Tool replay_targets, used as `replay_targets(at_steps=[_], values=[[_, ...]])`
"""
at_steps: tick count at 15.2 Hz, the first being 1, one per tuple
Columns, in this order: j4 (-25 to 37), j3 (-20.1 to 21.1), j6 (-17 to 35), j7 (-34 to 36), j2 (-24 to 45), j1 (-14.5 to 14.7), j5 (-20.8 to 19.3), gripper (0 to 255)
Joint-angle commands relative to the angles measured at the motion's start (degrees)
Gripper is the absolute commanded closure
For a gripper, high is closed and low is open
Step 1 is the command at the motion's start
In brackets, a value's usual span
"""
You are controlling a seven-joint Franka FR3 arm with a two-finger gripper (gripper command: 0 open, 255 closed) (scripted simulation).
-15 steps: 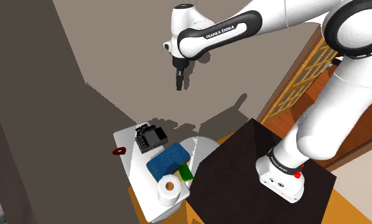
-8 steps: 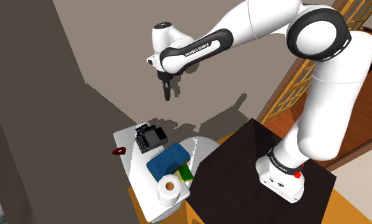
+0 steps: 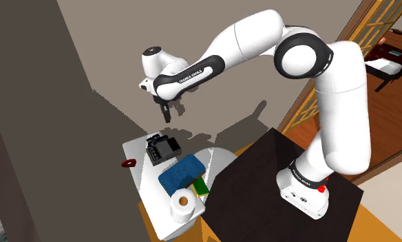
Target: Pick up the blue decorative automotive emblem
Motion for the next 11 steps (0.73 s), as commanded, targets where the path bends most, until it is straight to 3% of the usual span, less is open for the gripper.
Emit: replay_targets(at_steps=[1,7,11], values=[[3.7,0.3,-0.3,-1.2,4.1,1.4,-1.2,0],[15.2,0.9,-1.9,-5.4,15.8,5.6,-4.1,0],[16.0,0.6,-0.8,-5.3,17.7,5.9,-4.4,0]])
